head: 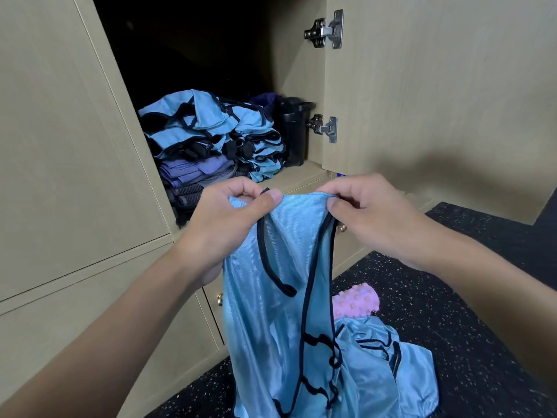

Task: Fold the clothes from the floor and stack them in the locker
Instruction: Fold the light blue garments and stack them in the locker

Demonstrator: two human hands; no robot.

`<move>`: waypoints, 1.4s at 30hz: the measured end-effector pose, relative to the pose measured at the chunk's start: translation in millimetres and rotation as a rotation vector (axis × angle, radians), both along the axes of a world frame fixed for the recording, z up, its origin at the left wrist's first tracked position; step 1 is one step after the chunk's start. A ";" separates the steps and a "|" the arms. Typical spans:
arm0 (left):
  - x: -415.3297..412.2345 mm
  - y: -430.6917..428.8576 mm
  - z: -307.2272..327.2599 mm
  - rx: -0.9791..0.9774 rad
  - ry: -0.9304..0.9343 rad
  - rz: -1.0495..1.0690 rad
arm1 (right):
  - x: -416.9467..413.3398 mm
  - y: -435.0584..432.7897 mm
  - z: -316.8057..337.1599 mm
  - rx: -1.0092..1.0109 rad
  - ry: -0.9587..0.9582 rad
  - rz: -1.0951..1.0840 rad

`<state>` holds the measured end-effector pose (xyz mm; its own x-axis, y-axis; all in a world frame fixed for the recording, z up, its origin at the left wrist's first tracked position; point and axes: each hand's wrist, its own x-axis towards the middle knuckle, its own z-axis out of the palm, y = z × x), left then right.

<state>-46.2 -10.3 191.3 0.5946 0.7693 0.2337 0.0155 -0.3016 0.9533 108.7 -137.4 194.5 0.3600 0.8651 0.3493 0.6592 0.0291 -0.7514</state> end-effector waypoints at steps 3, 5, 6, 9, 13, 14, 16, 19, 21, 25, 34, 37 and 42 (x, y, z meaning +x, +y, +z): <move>-0.9 -1.2 3.0 -0.019 -0.034 -0.011 | 2.1 0.8 1.0 0.018 0.021 -0.021; -0.5 -2.0 3.9 -0.021 -0.063 -0.010 | 4.3 1.2 0.6 0.018 0.018 -0.042; -0.3 -2.5 4.1 -0.018 -0.075 -0.005 | 5.2 1.6 0.1 0.016 0.002 -0.055; 0.2 -3.5 3.8 -0.012 -0.119 0.027 | 7.0 3.2 -3.1 0.049 -0.009 -0.087; -0.7 -4.6 4.7 0.021 -0.118 0.055 | 5.1 4.2 -6.9 0.044 0.029 -0.033; -0.9 -4.7 4.7 0.024 -0.117 0.052 | 5.0 4.6 -7.2 0.048 0.021 -0.028; -1.6 -3.4 4.7 0.033 -0.119 0.034 | 5.3 4.7 -6.3 0.060 0.004 -0.049; -3.1 -1.3 5.2 0.044 -0.083 -0.001 | 6.1 3.1 -3.2 0.072 0.015 -0.077; -2.6 -0.7 5.5 0.077 -0.038 0.001 | 5.7 3.0 -3.0 0.078 0.001 -0.083; -1.6 -2.1 6.0 0.092 -0.011 0.041 | 4.3 4.7 -4.9 0.071 0.020 -0.057; -2.7 1.7 4.1 0.112 -0.016 0.107 | -1.0 -0.4 -1.8 0.044 0.121 0.053; -3.0 0.5 3.8 0.120 -0.018 0.091 | -3.4 -2.6 0.5 0.022 0.162 0.135; -0.8 -0.8 0.7 0.248 -0.027 0.084 | -9.5 -3.1 4.2 0.045 0.222 0.140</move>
